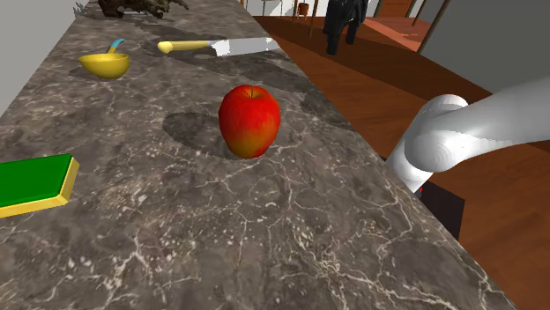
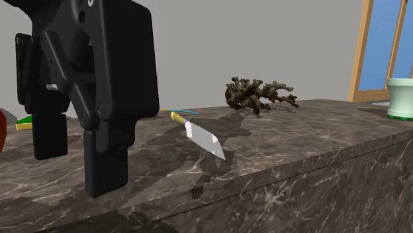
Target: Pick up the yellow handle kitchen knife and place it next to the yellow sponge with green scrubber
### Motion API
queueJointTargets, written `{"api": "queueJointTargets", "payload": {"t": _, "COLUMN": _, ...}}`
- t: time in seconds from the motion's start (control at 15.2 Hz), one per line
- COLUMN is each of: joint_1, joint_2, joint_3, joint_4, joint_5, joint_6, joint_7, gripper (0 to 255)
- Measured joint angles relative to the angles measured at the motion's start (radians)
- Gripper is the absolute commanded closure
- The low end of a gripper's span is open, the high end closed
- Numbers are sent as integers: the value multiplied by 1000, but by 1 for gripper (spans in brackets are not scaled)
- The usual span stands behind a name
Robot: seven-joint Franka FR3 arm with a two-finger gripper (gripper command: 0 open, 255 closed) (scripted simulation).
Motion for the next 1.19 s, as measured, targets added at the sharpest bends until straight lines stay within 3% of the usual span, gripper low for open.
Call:
{"api": "queueJointTargets", "payload": {"t": 0.46, "joint_1": 48, "joint_2": 181, "joint_3": -38, "joint_4": 101, "joint_5": -35, "joint_6": 97, "joint_7": -184, "gripper": 0}}
{"api": "queueJointTargets", "payload": {"t": 1.19, "joint_1": 145, "joint_2": 573, "joint_3": -55, "joint_4": 410, "joint_5": -46, "joint_6": 221, "joint_7": -561, "gripper": 0}}
